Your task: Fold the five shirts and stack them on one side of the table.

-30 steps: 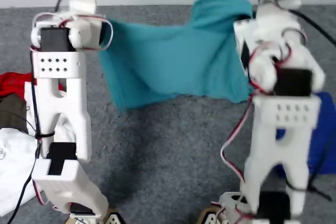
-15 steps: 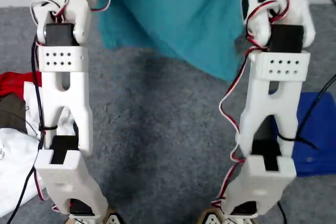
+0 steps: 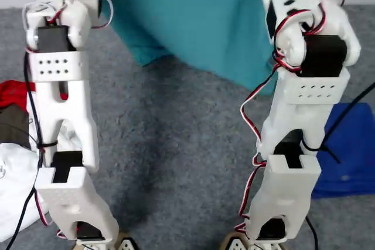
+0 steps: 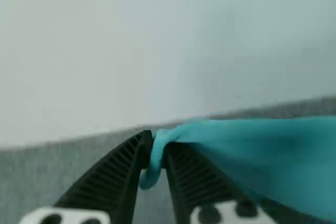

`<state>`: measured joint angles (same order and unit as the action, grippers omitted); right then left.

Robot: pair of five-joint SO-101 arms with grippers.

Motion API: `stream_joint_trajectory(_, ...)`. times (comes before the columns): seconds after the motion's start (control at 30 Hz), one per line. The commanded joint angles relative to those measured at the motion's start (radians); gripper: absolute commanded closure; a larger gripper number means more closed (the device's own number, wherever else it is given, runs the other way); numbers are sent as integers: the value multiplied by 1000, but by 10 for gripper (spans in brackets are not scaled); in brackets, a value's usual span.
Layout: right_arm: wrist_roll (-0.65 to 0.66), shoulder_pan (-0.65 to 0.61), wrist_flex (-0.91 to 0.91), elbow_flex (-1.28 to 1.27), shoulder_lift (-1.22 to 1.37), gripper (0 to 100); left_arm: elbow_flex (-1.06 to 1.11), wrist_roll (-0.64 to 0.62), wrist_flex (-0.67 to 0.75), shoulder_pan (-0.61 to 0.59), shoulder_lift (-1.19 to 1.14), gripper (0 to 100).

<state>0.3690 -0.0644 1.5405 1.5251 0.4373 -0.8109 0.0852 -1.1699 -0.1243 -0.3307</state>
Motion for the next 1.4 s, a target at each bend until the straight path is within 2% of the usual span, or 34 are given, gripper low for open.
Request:
stream_joint_trajectory(0.0, 6, -19, 173, 37, -22, 990, -128, -5, -227, -11, 20, 987)
stream_joint_trajectory(0.1, 8, -31, 259, 29, -68, 990, -243, 17, -411, -9, 20, 987)
stream_joint_trajectory(0.2, 14, -28, 255, 28, -145, 990, -361, 112, -595, -9, 20, 987)
stream_joint_trajectory(0.37, 14, -22, 259, -146, -328, 990, -363, 137, -589, -34, 77, 987)
stream_joint_trajectory(0.53, 9, -31, 255, -557, -627, 990, -254, 140, -589, -32, 238, 987)
stream_joint_trajectory(0.8, 12, -22, 254, -1158, -1076, 990, 226, 157, -589, 72, 549, 987)
stream_joint_trajectory(0.93, 15, -18, 254, -1295, -1251, 990, 489, 221, -589, 130, 750, 987)
stream_joint_trajectory(1.03, 55, 41, 254, -1389, -1339, 990, 668, 267, -589, 146, 922, 987)
stream_joint_trajectory(1.17, 71, 105, 254, -1524, -1403, 990, 906, 282, -589, 138, 1160, 987)
stream_joint_trajectory(1.37, 106, 113, 254, -1708, -1449, 990, 1323, 324, -589, 140, 1430, 987)
